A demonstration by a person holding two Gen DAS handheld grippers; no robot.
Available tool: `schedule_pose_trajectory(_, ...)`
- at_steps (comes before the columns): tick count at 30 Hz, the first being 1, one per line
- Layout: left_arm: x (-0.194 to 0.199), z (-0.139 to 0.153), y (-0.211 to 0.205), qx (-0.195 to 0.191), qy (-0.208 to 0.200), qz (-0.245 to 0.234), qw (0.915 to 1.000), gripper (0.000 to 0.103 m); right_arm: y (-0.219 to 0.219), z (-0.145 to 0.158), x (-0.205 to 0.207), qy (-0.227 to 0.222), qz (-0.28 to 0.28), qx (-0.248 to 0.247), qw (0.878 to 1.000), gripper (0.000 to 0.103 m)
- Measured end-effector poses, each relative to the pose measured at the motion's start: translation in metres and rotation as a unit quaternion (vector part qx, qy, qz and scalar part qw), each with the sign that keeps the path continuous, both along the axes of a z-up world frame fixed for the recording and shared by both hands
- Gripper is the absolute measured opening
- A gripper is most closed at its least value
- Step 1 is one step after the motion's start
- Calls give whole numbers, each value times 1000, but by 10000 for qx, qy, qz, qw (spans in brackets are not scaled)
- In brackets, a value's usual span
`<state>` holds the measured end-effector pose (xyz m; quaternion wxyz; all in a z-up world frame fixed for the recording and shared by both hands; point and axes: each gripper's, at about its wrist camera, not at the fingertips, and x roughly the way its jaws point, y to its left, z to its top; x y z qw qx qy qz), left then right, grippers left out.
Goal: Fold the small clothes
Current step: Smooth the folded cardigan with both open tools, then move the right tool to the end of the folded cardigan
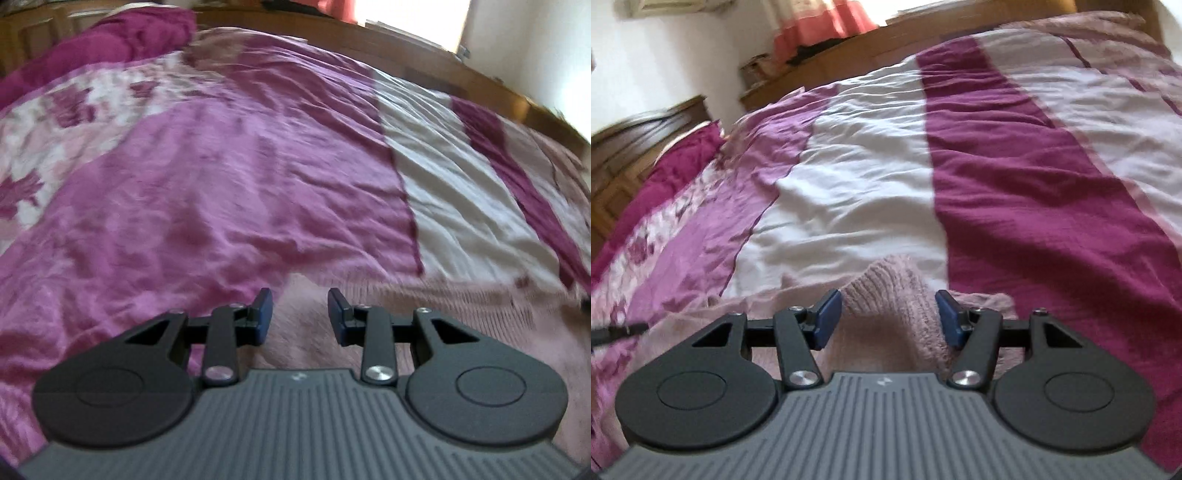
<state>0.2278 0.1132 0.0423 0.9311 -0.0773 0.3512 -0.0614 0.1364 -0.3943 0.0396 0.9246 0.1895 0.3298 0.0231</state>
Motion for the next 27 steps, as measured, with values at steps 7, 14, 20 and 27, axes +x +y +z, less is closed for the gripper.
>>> schedule_pose_trajectory(7,-17,6,7,-54,-2,-145,9999,35,11,16,-15,-495,-11,-201,9986,19)
schedule_pose_trajectory(14,-34,9,-6,7,59,-448,9990,35,12,20,-18,-468,-717,-1114,9901,19)
schedule_pose_trajectory(20,-46,8,-21,139,161,-758,9969,35,32,31,-30,-603,235,-835,9944,20)
schedule_pose_trajectory(27,-58,-11,-38,508,280,-925,9940,35,24,-11,7,266,-147,-718,9970,20)
